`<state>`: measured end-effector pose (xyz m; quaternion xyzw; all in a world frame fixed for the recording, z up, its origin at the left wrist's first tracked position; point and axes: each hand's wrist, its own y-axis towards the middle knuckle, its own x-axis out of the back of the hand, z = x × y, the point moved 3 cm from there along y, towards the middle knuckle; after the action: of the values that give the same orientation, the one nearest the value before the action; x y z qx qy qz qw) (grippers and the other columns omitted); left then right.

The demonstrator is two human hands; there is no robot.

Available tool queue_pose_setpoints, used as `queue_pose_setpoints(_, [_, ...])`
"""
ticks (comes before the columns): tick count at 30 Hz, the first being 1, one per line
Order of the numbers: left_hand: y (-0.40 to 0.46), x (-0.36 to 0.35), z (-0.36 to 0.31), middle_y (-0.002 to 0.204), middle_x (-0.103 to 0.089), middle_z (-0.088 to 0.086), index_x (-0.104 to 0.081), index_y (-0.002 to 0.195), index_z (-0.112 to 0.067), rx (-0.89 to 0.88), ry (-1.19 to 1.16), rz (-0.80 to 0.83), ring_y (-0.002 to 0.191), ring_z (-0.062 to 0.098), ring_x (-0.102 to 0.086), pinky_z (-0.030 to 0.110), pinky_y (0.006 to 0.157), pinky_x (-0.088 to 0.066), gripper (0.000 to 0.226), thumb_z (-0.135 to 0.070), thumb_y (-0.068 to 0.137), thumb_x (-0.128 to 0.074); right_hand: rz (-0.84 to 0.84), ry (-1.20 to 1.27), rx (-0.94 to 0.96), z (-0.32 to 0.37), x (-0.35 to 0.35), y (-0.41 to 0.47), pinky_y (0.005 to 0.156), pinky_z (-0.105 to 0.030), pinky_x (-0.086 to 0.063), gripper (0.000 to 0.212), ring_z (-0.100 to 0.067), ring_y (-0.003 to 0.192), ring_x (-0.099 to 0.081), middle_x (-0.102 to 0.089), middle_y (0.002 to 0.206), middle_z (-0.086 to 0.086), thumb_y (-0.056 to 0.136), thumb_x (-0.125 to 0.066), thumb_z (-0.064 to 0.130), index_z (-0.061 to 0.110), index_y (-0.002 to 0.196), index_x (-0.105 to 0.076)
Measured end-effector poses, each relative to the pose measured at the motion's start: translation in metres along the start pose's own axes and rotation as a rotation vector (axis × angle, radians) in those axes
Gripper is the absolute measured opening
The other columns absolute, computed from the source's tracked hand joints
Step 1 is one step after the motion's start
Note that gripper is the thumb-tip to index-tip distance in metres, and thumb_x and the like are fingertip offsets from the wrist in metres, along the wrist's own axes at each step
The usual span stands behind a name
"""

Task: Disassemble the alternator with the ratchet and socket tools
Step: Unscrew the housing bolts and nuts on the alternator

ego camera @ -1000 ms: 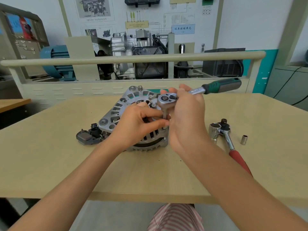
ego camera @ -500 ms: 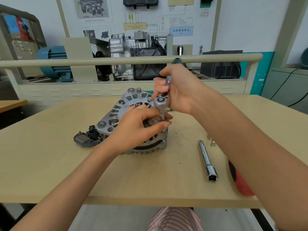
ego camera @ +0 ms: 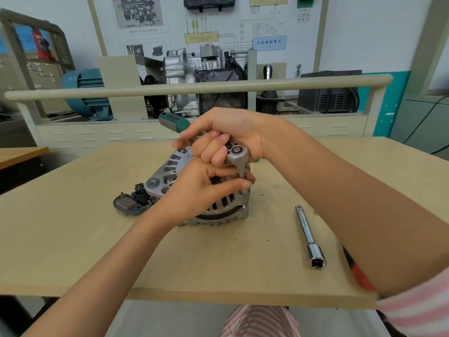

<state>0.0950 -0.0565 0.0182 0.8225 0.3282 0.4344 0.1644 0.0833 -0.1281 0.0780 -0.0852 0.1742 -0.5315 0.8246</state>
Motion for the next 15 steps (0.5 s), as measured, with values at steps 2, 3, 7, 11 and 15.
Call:
queue_pose_setpoints(2, [0.0,-0.001,0.0,0.093,-0.072,-0.009,-0.074,0.092,-0.015,-0.015,-0.016,-0.004,0.096,0.003,-0.063,0.018,0.088,-0.048,0.02,-0.026,0.079,-0.065,-0.049,0.094,0.114,-0.003,0.003,-0.003,0.028,-0.012,-0.028,0.018,-0.002,0.026,-0.026,-0.027,0.039,0.009,0.098,-0.039,0.015,0.004,0.091,-0.052])
queue_pose_setpoints(3, [0.0,-0.001,0.0,0.092,-0.072,-0.008,-0.074,0.091,-0.016,-0.019,-0.005,-0.005,0.094,0.006,-0.064,0.022,0.087,-0.05,0.02,-0.029,0.079,-0.065,-0.075,0.151,0.183,-0.005,0.004,-0.005,0.028,-0.012,-0.027,0.017,-0.002,0.026,-0.026,-0.027,0.039,0.009,0.098,-0.04,0.014,0.005,0.091,-0.052])
queue_pose_setpoints(7, [0.001,-0.003,-0.003,0.075,-0.07,-0.003,-0.07,0.077,-0.042,-0.069,0.084,-0.017,0.078,0.016,-0.06,0.033,0.074,-0.048,0.01,-0.033,0.078,-0.067,-0.334,0.437,0.563,-0.014,0.012,-0.019,0.029,-0.014,-0.03,0.02,-0.003,0.026,-0.026,-0.026,0.036,0.009,0.097,-0.043,0.009,0.012,0.077,-0.042])
queue_pose_setpoints(11, [0.002,-0.003,-0.004,0.057,-0.052,-0.009,-0.058,0.066,-0.06,-0.094,0.165,-0.036,0.065,0.008,-0.045,0.019,0.064,-0.035,0.021,-0.042,0.076,-0.062,-0.682,0.697,0.982,-0.041,0.017,-0.044,0.041,-0.019,-0.046,0.019,-0.006,0.034,-0.04,-0.035,0.043,0.007,0.098,-0.038,0.007,0.012,0.079,-0.038])
queue_pose_setpoints(15, [0.001,-0.003,-0.003,0.064,-0.057,-0.023,-0.065,0.073,-0.057,-0.072,0.106,-0.052,0.067,0.008,-0.046,0.018,0.059,-0.04,0.016,-0.041,0.073,-0.065,-0.753,0.854,1.244,-0.086,-0.01,-0.059,0.061,-0.023,-0.056,0.016,-0.011,0.07,-0.07,-0.06,0.061,0.002,0.098,-0.041,0.008,0.01,0.083,-0.044])
